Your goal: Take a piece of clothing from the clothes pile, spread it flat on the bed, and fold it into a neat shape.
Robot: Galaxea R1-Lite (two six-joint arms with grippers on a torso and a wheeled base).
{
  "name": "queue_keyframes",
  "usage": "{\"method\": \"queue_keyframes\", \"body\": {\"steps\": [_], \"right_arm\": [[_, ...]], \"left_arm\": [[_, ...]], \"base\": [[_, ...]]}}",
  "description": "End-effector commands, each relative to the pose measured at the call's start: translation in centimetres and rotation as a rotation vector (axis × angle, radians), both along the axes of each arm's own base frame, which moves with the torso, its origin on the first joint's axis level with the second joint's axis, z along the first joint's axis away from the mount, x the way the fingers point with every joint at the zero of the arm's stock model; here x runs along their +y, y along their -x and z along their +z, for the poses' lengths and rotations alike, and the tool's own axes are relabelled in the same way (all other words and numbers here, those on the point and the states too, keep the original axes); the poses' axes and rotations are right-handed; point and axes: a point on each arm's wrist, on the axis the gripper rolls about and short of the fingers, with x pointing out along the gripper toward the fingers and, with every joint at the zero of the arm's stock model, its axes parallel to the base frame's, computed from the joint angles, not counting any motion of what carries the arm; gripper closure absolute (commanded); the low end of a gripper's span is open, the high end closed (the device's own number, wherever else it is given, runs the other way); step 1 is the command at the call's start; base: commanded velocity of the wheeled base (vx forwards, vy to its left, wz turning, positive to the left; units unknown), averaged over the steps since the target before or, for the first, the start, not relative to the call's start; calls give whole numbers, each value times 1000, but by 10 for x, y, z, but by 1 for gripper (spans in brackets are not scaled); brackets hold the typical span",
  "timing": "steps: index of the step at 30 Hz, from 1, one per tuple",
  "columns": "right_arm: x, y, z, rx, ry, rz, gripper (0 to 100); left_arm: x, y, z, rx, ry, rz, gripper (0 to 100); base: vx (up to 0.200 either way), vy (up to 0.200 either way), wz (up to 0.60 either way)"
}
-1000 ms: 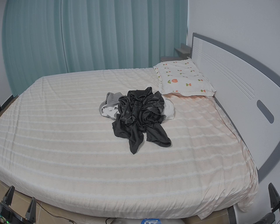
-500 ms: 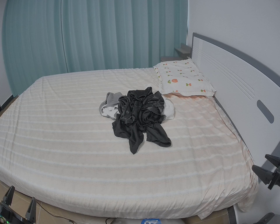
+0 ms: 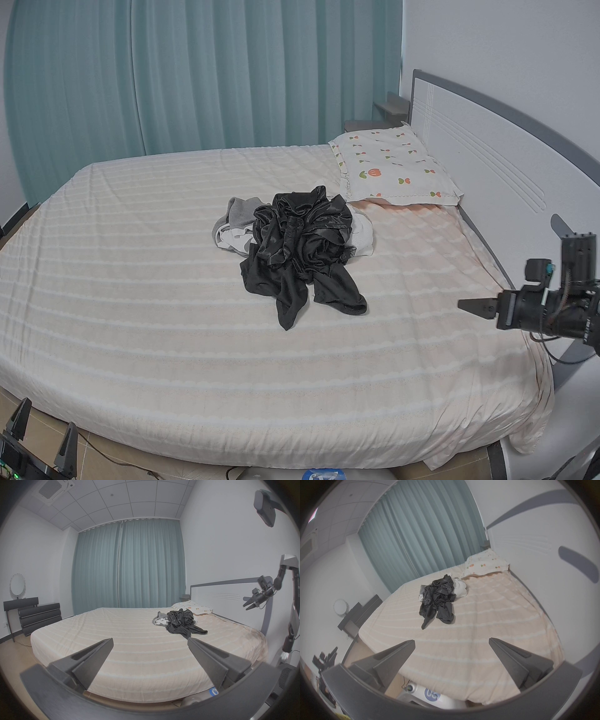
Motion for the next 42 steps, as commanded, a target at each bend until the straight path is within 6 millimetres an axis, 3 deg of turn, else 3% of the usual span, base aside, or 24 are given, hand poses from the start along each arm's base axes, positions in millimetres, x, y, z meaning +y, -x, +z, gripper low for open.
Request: {"method": "queue_keyframes", "body": {"steps": [1, 9, 17, 23, 33, 42], "right_arm": [[64, -124, -90, 102, -36, -72, 0], [94, -166, -130, 103, -38, -108, 0], [117, -187, -162, 104, -61, -123, 0], [130, -203, -169, 88, -94, -125, 0], [171, -216, -169, 68, -150, -109, 0], [174, -232, -182, 41, -134, -159, 0]], "left_arm": [[0, -1, -5, 14, 0, 1, 0], [0, -1, -5, 14, 0, 1, 0], [0, -1, -5, 14, 0, 1, 0], [0, -1, -5, 15, 0, 1, 0], [0, -1, -5, 14, 0, 1, 0], [0, -1, -5, 14, 0, 1, 0]], "base": [[0, 0, 0], [0, 0, 0], [0, 0, 0], [0, 0, 0], [0, 0, 0], [0, 0, 0]]}}
